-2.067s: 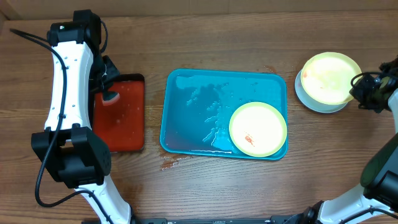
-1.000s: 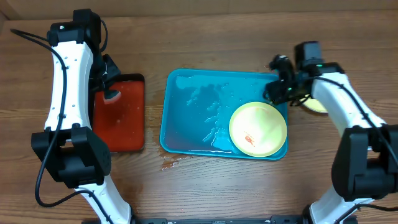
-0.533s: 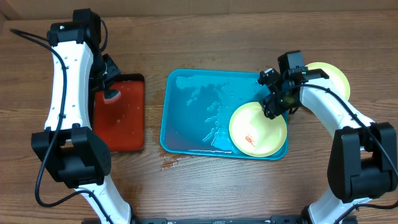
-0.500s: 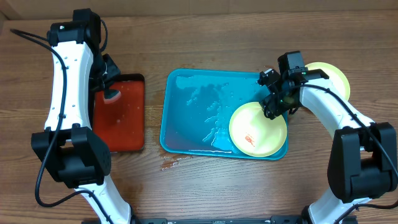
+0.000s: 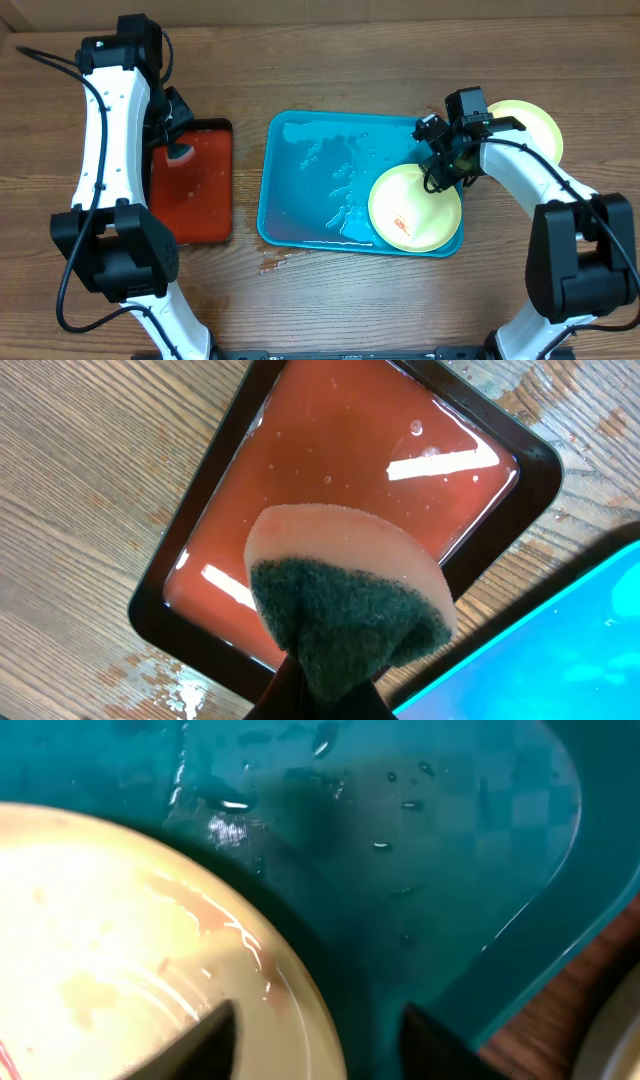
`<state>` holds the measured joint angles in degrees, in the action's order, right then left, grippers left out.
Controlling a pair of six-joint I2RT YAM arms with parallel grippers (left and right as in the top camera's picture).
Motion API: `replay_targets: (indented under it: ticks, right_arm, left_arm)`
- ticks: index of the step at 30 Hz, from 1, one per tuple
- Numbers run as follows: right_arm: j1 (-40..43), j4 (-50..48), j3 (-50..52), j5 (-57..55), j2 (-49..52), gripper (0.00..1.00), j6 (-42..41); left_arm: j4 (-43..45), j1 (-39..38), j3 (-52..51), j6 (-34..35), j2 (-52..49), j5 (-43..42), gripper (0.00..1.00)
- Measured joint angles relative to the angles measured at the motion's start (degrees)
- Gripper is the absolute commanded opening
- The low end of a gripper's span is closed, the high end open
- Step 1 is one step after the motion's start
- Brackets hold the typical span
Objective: Clean dirty plates on tray and stack at the side
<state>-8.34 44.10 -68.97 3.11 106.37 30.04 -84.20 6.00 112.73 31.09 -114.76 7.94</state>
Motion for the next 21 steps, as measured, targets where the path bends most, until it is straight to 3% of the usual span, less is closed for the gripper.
replay_targets:
  ticks: [5, 10, 19, 21]
  right_arm:
    - [0.0, 0.0, 0.0, 0.5, 0.2, 0.35, 0.1]
    - [0.0, 0.0, 0.0, 0.6, 0.2, 0.5, 0.0]
    - [0.0, -1.0, 0.0, 0.6, 2.0, 0.48, 0.2]
    - [0.0, -1.0, 0.0, 0.8, 3.0, 0.42, 0.1]
  left_arm:
    - [0.0, 0.0, 0.0, 0.0, 0.0, 0.0, 0.04]
    - [0.0, 0.0, 0.0, 0.0, 0.0, 0.0, 0.04]
    - [0.0, 0.0, 0.0, 0.0, 0.0, 0.0, 0.04]
    - [0.0, 0.0, 0.0, 0.0, 0.0, 0.0, 0.04]
